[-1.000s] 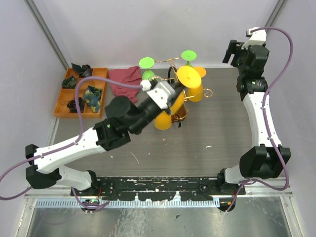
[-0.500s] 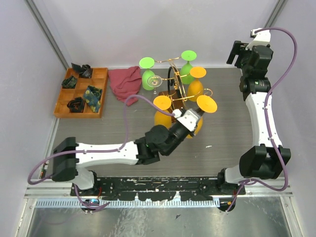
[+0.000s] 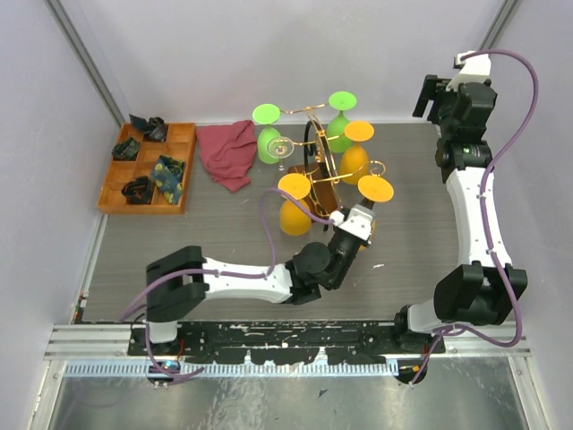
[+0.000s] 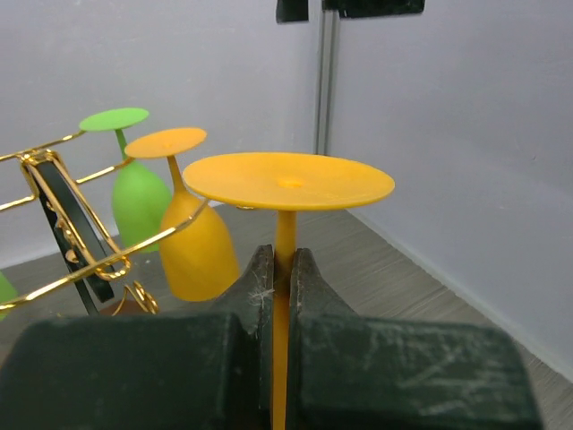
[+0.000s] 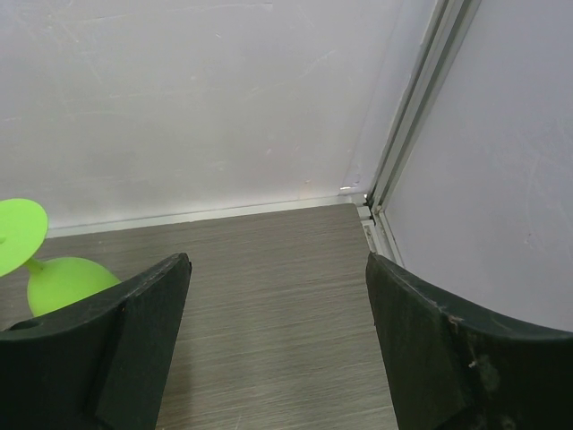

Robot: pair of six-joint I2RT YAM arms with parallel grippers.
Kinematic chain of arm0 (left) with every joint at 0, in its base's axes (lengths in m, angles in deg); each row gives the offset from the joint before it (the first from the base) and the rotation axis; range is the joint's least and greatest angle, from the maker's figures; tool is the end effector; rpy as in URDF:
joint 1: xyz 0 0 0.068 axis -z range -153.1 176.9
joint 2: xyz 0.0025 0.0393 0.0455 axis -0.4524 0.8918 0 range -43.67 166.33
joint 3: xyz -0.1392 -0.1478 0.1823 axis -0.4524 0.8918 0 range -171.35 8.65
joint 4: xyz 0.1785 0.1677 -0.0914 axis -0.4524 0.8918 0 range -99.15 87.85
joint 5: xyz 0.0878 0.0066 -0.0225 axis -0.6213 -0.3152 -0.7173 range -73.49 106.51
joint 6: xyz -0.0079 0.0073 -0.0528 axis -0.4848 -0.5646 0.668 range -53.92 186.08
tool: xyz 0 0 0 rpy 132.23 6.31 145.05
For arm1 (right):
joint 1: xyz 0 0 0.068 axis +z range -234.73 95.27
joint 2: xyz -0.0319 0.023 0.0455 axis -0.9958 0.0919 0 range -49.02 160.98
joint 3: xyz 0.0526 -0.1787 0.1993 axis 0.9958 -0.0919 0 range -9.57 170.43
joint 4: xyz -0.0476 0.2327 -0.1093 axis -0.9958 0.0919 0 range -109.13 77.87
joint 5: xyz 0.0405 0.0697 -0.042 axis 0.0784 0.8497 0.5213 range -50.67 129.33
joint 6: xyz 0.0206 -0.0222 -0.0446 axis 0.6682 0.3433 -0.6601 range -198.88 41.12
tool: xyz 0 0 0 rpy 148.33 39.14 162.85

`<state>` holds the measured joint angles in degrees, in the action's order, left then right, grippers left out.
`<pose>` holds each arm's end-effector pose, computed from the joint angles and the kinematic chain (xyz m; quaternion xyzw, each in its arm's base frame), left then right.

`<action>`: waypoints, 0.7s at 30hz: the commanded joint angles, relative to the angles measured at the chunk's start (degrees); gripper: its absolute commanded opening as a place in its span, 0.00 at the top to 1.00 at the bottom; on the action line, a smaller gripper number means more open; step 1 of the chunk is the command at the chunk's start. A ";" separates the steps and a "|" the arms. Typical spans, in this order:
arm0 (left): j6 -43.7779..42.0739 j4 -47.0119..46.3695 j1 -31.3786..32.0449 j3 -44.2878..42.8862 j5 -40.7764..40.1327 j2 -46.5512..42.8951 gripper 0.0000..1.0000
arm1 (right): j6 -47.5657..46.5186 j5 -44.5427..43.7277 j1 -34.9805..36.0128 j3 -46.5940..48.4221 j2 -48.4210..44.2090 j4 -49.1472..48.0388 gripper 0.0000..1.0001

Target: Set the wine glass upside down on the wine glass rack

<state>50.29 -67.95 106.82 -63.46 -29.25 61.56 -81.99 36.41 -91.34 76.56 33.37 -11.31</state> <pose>0.0980 -0.4055 0.3276 0.1427 0.5731 -0.2388 0.7708 0.3324 -0.0404 0.4433 0.0397 0.7307 -0.0763 0.6772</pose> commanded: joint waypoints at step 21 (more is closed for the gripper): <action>5.30 -1.98 -5.70 -11.06 -5.41 11.85 1.00 | -4.61 -0.55 -0.43 -2.67 -3.79 -4.31 0.15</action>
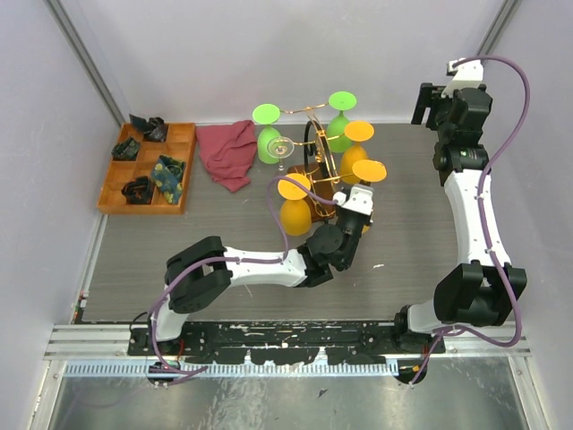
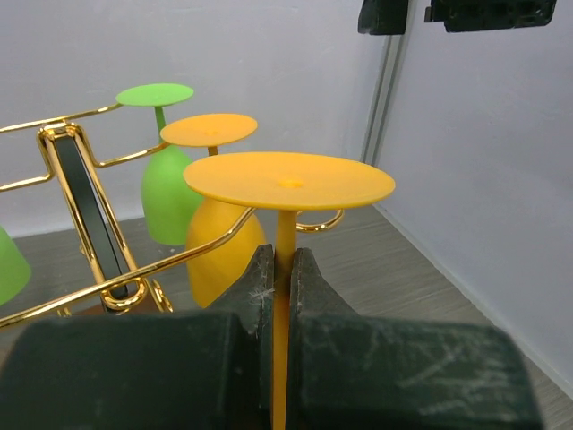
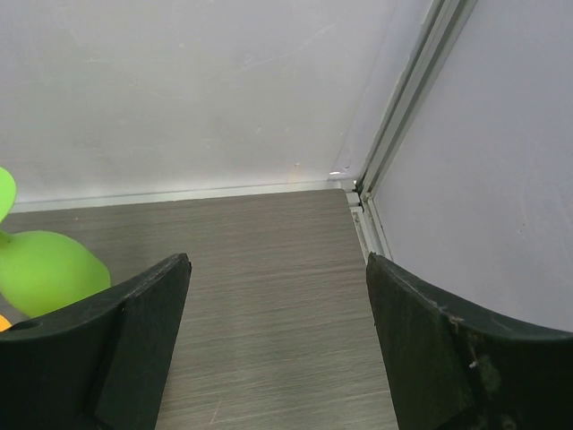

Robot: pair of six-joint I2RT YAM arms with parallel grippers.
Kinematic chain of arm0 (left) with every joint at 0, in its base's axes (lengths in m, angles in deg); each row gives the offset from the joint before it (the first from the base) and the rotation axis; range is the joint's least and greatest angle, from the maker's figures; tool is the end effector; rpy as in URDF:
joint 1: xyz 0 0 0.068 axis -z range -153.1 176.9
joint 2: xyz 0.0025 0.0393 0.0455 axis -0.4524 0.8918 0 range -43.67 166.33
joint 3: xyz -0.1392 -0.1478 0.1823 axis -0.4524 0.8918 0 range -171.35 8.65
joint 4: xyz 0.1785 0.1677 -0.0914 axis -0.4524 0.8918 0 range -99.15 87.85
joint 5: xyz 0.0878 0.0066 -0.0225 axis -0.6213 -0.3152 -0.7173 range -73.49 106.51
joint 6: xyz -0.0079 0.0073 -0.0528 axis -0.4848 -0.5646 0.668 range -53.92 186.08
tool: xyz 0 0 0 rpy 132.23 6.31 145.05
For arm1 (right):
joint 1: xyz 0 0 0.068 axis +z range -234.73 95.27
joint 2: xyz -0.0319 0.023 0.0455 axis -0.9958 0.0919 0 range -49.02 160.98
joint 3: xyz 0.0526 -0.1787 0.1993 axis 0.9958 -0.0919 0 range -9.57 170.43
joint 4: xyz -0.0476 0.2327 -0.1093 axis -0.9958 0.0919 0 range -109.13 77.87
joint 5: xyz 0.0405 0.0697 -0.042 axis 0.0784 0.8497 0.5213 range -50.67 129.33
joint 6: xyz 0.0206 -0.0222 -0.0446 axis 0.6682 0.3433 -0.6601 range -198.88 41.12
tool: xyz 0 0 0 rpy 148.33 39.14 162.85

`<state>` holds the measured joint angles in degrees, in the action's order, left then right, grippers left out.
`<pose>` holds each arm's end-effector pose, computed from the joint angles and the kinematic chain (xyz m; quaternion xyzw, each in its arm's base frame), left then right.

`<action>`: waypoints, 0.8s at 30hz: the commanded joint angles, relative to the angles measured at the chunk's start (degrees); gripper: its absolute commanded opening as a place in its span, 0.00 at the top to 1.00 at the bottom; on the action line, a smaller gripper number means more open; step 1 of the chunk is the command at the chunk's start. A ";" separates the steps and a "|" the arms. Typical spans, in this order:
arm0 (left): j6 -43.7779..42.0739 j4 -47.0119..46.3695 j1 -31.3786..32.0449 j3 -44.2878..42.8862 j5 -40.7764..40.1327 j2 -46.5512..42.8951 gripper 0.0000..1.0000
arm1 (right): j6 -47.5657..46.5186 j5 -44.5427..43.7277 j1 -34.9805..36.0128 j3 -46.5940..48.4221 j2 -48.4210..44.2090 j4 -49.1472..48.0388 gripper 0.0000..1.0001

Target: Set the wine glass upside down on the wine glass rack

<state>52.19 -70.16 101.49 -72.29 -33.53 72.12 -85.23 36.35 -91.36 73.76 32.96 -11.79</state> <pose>0.1478 -0.4334 0.3033 0.0771 0.5937 -0.1958 0.7767 0.3331 -0.0407 0.4293 0.0193 0.7428 -0.0948 0.6625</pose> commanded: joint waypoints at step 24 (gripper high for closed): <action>7.98 3.25 -4.22 -7.66 -4.77 7.30 1.00 | -2.48 -0.36 -0.40 -1.61 -3.66 -5.65 0.15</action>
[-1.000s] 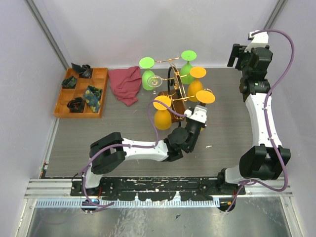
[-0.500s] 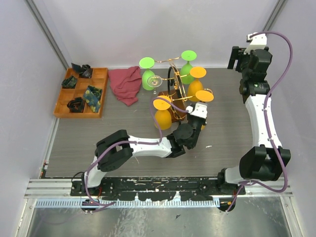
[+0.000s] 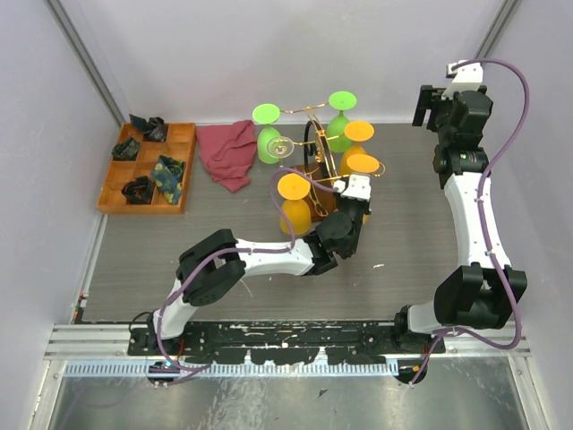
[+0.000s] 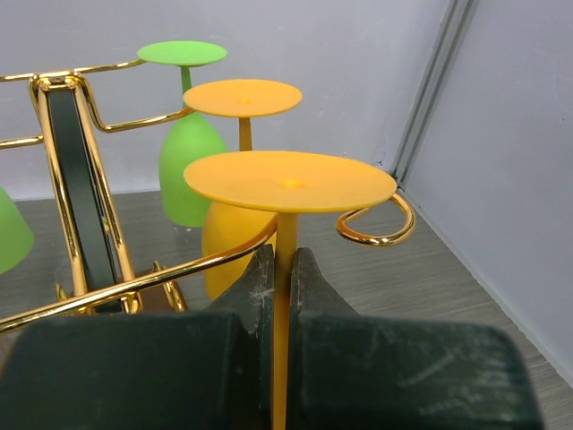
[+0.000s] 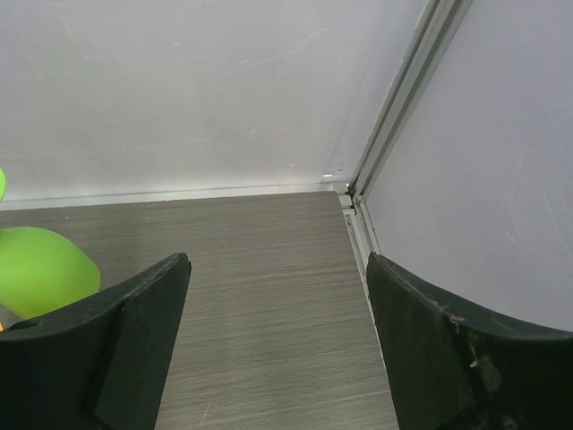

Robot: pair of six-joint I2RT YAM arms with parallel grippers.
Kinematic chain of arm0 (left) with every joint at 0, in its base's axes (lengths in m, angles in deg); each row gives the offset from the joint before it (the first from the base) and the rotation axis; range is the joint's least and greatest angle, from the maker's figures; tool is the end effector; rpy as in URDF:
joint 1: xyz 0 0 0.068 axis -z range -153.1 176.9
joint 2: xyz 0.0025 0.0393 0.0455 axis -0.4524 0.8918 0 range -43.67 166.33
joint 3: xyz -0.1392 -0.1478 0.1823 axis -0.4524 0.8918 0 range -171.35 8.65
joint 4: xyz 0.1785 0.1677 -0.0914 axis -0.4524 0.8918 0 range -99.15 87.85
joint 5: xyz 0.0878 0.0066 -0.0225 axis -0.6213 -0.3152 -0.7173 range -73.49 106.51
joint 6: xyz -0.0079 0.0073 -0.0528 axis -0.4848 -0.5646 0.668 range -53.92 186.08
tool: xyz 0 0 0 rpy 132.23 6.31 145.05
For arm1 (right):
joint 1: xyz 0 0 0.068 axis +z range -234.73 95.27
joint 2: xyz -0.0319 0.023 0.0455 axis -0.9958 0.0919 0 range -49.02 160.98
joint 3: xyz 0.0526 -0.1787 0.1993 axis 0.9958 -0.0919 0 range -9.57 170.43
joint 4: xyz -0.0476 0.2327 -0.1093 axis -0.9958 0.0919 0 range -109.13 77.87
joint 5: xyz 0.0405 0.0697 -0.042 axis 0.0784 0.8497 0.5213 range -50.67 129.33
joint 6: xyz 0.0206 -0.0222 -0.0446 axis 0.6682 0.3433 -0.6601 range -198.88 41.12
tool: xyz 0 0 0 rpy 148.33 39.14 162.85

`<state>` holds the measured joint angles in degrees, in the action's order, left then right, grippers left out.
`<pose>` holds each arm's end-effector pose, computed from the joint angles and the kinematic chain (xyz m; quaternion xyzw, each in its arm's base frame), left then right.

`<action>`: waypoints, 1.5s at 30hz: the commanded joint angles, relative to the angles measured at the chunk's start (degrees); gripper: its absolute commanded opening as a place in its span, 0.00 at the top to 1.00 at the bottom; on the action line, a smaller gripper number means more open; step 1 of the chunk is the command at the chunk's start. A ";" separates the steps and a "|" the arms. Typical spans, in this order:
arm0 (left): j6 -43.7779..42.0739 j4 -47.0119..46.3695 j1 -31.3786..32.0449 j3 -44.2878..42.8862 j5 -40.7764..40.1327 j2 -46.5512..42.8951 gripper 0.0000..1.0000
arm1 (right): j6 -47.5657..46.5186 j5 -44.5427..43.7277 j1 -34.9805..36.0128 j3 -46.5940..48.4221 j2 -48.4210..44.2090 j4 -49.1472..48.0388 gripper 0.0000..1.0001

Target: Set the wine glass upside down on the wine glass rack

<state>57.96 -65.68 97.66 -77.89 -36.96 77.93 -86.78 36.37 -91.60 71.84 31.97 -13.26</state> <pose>0.1858 -0.4456 0.2817 0.0323 0.6245 -0.1674 0.7622 0.3296 -0.0416 0.4257 0.0108 0.7398 -0.1054 0.6644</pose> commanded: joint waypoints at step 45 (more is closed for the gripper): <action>4.98 -0.23 -3.89 -4.47 19.84 6.77 0.95 | -0.62 -1.28 -0.46 -1.07 -2.53 -5.69 0.15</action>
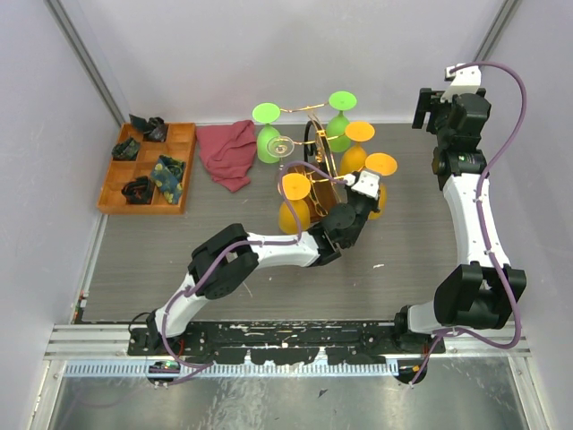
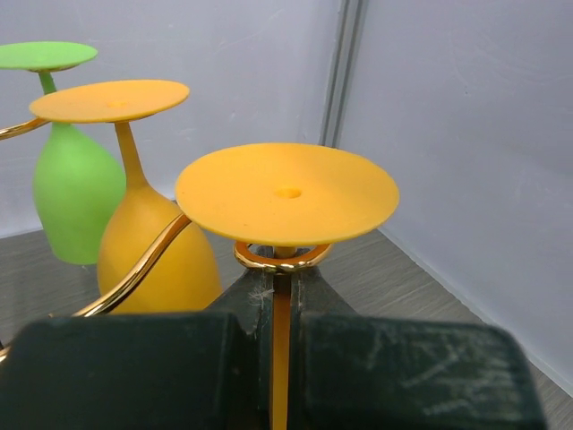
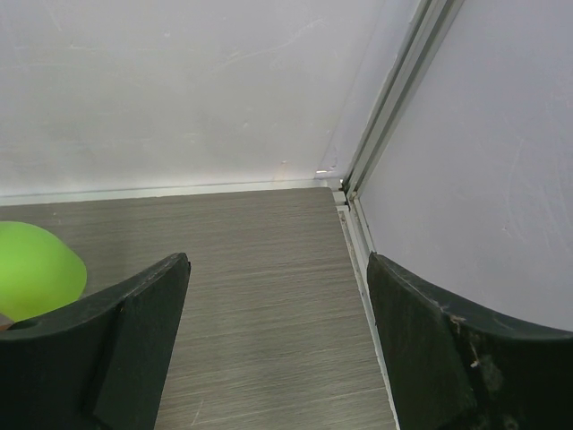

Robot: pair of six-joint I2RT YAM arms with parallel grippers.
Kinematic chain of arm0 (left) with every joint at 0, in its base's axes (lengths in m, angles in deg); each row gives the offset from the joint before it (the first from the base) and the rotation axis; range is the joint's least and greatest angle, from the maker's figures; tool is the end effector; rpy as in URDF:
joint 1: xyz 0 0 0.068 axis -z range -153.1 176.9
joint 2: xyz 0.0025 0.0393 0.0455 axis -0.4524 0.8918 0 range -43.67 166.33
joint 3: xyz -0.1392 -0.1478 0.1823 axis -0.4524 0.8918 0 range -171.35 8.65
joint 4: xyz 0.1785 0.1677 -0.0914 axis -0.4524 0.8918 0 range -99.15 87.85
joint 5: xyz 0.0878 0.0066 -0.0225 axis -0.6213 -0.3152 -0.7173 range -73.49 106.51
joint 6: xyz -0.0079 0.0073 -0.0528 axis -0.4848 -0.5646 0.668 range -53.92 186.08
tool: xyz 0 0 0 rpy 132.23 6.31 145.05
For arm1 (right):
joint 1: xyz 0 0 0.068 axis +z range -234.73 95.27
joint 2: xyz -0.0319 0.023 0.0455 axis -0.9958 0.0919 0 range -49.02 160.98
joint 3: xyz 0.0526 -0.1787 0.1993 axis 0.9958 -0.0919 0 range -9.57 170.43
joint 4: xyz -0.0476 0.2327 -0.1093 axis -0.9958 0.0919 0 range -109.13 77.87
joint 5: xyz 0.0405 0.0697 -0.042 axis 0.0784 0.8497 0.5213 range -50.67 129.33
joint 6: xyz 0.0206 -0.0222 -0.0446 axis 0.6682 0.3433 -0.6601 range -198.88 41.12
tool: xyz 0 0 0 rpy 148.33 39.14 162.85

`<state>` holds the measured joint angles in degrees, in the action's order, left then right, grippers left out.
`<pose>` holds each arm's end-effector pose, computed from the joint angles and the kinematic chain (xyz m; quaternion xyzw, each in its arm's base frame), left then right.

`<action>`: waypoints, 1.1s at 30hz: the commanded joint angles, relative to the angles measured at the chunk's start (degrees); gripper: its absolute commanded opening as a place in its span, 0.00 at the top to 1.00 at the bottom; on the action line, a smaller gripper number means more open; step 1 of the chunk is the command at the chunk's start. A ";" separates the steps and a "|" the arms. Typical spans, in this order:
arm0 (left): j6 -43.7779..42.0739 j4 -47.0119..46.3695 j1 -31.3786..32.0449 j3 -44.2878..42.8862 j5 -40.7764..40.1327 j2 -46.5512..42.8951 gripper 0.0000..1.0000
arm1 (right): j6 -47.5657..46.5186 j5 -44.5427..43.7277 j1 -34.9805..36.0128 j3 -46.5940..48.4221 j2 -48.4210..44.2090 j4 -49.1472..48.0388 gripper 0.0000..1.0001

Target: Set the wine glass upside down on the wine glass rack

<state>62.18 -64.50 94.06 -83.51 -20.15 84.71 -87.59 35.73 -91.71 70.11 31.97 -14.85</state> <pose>0.2190 -0.4653 0.2578 0.1113 0.5968 -0.2505 0.7541 0.3311 -0.0429 0.4180 0.0100 0.7406 -0.1147 0.6620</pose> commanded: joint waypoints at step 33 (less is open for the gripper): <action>-6.03 -7.40 3.18 16.63 -6.29 -9.12 0.31 | 2.10 0.12 -0.40 0.08 -2.77 -4.21 0.14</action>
<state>56.56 -70.14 96.29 -69.32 -24.20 79.55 -86.17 35.69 -91.93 69.39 31.95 -15.68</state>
